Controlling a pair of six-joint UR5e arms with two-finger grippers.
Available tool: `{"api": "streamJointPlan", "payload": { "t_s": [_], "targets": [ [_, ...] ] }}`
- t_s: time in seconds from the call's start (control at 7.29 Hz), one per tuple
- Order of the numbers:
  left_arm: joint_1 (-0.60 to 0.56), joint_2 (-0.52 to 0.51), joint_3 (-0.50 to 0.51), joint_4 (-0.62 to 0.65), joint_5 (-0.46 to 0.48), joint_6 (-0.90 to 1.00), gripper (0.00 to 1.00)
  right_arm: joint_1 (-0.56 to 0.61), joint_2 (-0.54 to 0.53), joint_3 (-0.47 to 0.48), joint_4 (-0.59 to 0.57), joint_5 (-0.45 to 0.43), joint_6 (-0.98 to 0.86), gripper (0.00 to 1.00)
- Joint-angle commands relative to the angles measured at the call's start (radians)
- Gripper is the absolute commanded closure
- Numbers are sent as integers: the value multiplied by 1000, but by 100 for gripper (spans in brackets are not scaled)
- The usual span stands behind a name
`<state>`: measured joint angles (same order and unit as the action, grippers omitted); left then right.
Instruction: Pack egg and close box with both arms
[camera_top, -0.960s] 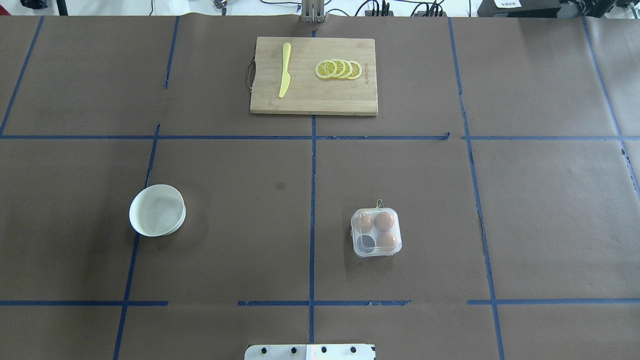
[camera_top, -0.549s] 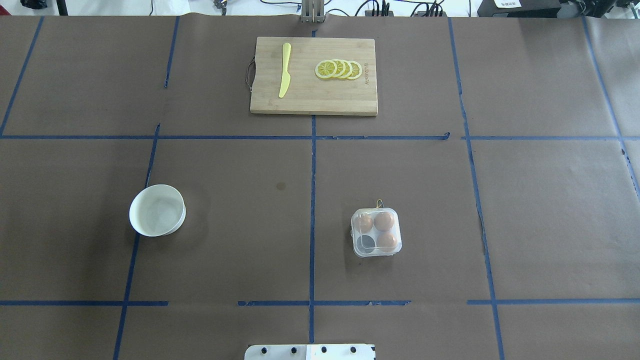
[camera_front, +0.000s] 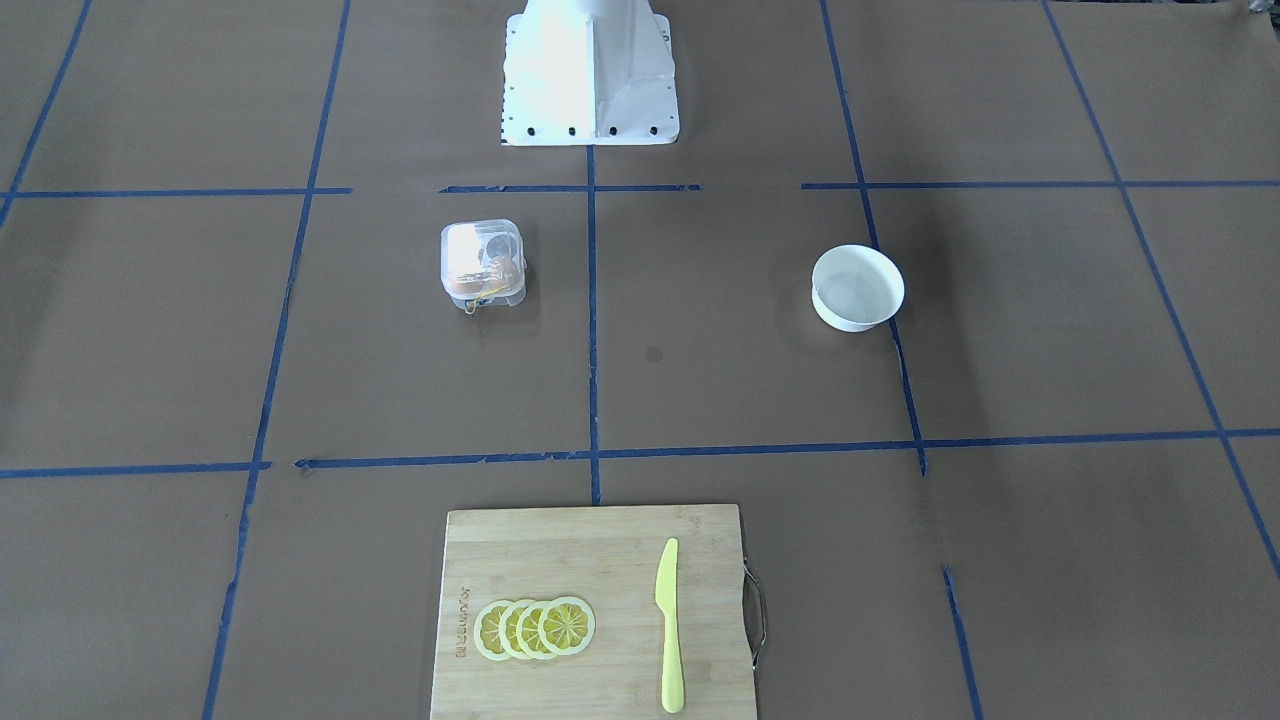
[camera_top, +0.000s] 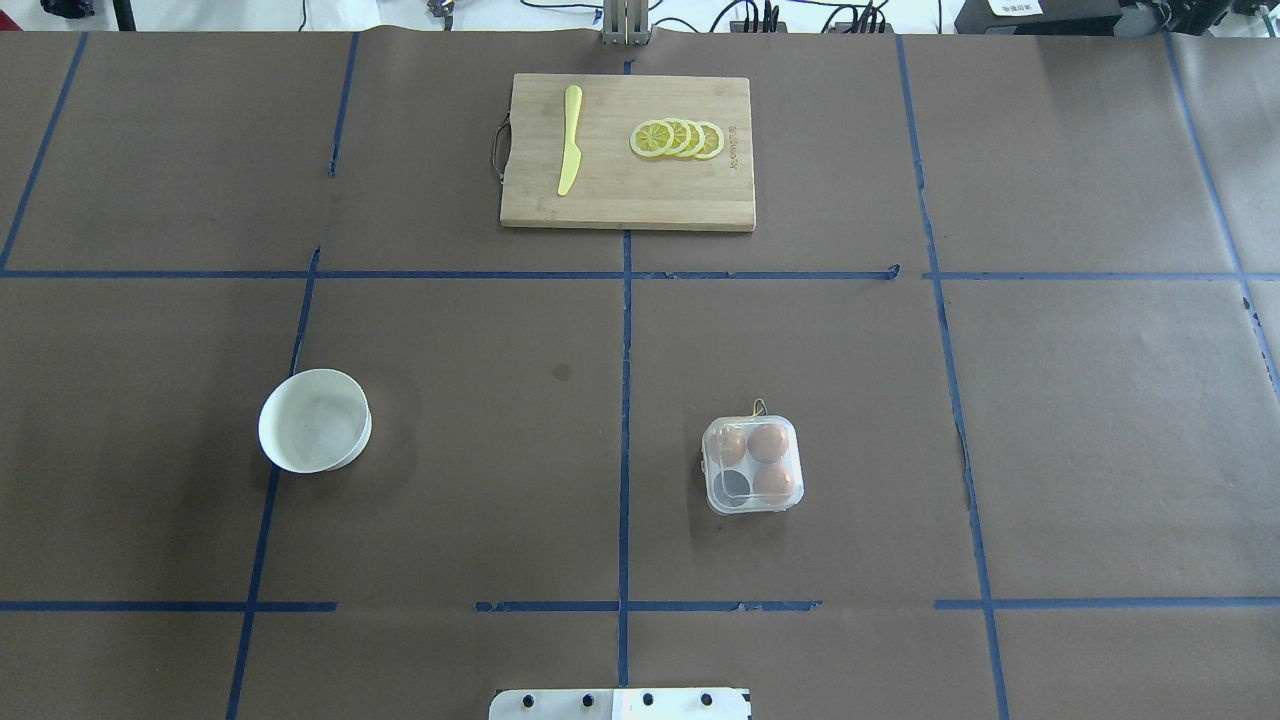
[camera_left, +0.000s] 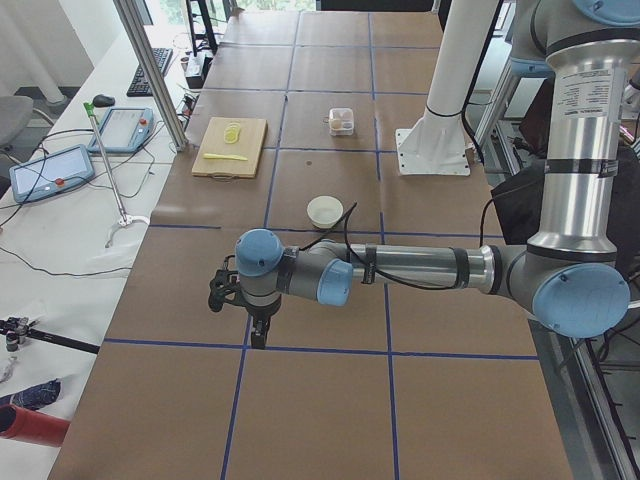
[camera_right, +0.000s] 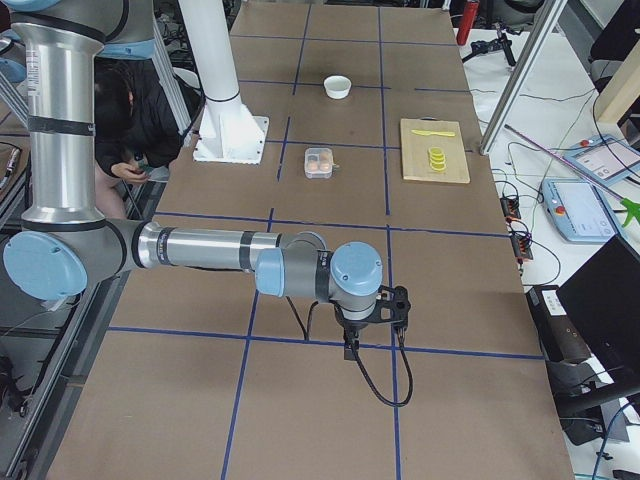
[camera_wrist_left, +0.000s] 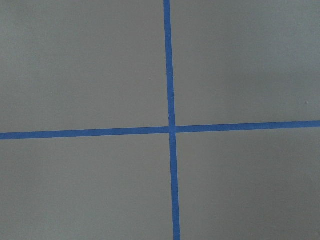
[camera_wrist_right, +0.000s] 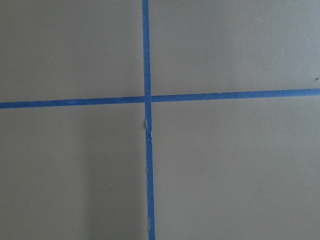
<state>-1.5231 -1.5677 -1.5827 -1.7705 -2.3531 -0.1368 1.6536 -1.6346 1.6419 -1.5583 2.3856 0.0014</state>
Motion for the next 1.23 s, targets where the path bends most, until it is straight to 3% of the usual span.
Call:
{"api": "streamJointPlan", "payload": {
  "t_s": [0.0, 0.41, 1.1],
  "targets": [
    [1, -2, 1, 0, 0, -3, 0, 0, 2, -2, 15, -3, 3, 0],
    [1, -2, 1, 0, 0, -3, 0, -2, 73, -78, 17, -3, 3, 0],
    [1, -3, 1, 0, 0, -3, 0, -2, 70, -82, 15, -2, 2, 0]
  ]
}}
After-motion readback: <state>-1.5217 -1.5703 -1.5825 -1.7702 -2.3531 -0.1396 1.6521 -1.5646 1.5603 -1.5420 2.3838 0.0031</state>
